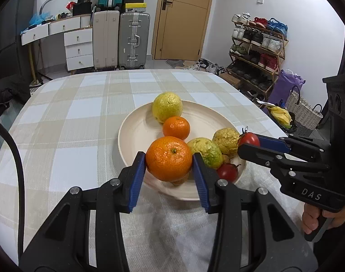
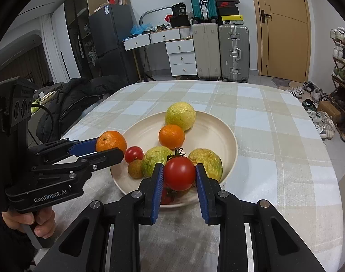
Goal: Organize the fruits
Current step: 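Carry the orange and tomato onto the plate and open both tools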
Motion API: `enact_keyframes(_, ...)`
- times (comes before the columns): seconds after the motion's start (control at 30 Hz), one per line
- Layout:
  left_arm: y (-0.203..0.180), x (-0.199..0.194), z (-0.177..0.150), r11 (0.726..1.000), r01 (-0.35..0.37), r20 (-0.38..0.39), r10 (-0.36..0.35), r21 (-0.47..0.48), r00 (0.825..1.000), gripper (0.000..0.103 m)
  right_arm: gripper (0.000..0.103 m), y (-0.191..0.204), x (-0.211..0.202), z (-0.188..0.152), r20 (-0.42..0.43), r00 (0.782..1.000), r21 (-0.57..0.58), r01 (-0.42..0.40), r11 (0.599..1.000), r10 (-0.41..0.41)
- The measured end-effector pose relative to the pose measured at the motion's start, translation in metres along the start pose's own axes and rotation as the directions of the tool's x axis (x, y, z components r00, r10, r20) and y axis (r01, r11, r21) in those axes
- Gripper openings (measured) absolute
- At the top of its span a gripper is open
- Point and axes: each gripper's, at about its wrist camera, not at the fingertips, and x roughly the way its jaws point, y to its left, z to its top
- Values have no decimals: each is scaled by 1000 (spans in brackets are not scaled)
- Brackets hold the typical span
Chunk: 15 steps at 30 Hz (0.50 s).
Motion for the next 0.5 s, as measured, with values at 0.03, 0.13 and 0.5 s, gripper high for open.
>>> enact_keyframes(0.03,0,2,2,1000,-1,0,1,3,1000,39,29,0,1,2,4,1000,-1,2,1000,-2)
enact_keyframes(0.13,0,8,6,1000,-2,1,2,7,1000,39,29,-1,4,7,11,1000,2,0,1000,0)
enact_keyframes(0.5,3,29,18,1000,-21,-13,21,14,1000,39,29,-9,15,18,48,999,33,22,999,-24)
